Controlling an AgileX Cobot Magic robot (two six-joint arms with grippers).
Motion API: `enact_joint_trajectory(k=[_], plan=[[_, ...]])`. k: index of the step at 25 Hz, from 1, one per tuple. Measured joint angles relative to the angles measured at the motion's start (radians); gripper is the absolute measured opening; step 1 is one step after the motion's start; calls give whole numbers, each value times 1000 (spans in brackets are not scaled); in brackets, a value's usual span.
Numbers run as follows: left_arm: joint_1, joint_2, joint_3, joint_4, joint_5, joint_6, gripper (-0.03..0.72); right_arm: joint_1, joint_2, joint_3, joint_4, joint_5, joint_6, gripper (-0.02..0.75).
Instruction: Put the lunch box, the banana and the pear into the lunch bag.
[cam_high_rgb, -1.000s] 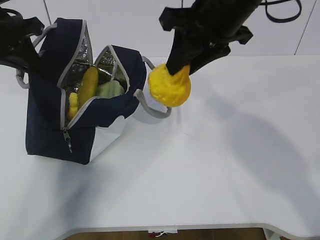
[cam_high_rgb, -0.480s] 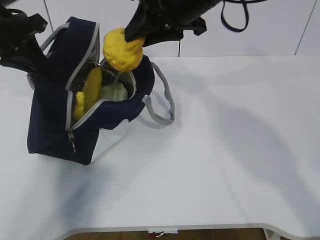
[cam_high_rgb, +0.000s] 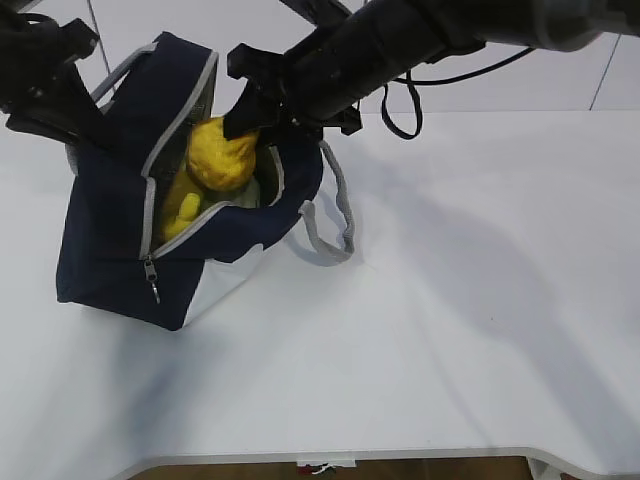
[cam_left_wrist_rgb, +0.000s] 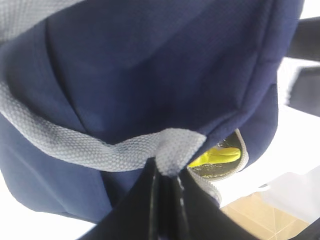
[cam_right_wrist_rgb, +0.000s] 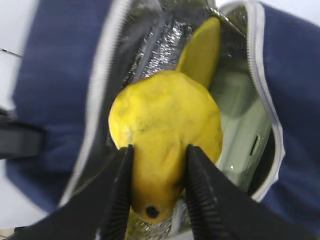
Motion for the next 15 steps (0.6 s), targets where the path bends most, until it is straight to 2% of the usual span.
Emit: enact_joint_trajectory(k=[1, 4, 6, 10, 15], plan=[[0, 0, 0, 0, 3, 0, -1, 0, 11, -11, 5, 9, -2, 341], [0, 0, 0, 0, 5, 0, -1, 0, 21, -46, 7, 41, -4, 522], [0, 0, 0, -1, 7, 0, -1, 0, 21, -76, -7, 71, -4, 597], [0, 0, 0, -2, 7, 2, -1, -18, 21, -159, -105, 171, 24, 628], [0, 0, 0, 8, 7, 4, -1, -48, 21, -228, -370, 318, 148, 611]])
